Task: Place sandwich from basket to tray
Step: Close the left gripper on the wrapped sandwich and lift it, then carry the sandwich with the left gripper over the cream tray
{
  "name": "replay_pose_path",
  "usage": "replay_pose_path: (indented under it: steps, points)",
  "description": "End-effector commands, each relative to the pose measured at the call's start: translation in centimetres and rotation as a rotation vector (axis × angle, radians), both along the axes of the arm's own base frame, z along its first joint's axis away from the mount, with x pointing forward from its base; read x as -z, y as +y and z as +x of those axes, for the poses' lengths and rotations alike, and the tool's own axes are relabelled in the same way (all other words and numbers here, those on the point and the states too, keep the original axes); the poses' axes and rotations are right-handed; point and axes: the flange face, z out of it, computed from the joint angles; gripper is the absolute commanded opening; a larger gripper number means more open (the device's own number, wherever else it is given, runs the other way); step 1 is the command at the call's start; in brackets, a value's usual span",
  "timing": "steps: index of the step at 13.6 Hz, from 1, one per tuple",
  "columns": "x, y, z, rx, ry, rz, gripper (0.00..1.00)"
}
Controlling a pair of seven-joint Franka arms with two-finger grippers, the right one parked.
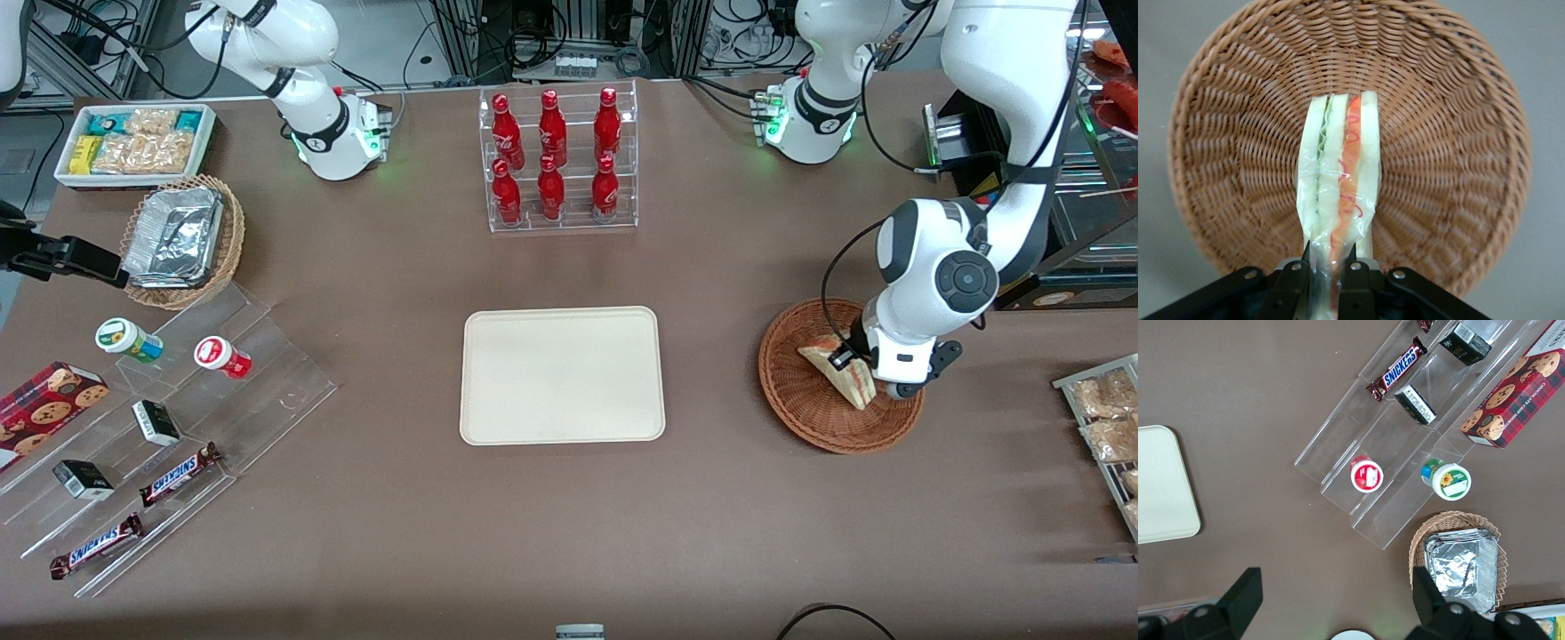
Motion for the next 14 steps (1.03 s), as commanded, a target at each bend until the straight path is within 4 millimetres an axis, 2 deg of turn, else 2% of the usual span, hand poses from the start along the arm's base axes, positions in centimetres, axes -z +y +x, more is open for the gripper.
replay_pose_path:
  steps: [1,4,5,6,9,14]
  points:
    - [-4.9,-4.1,1.0,0.078,0.018,0.023,0.0]
    - [-7.8,-10.4,0.7,0.298,0.008,0.01,0.0]
    - [-8.4,-12.0,0.4,0.335,0.008,0.006,0.0]
    - [-8.9,-14.5,0.0,0.374,-0.001,0.002,0.0]
    - [-7.2,-22.6,-1.2,0.49,0.009,-0.021,0.0]
    - [-4.0,-32.8,-2.0,0.567,0.026,-0.092,0.0]
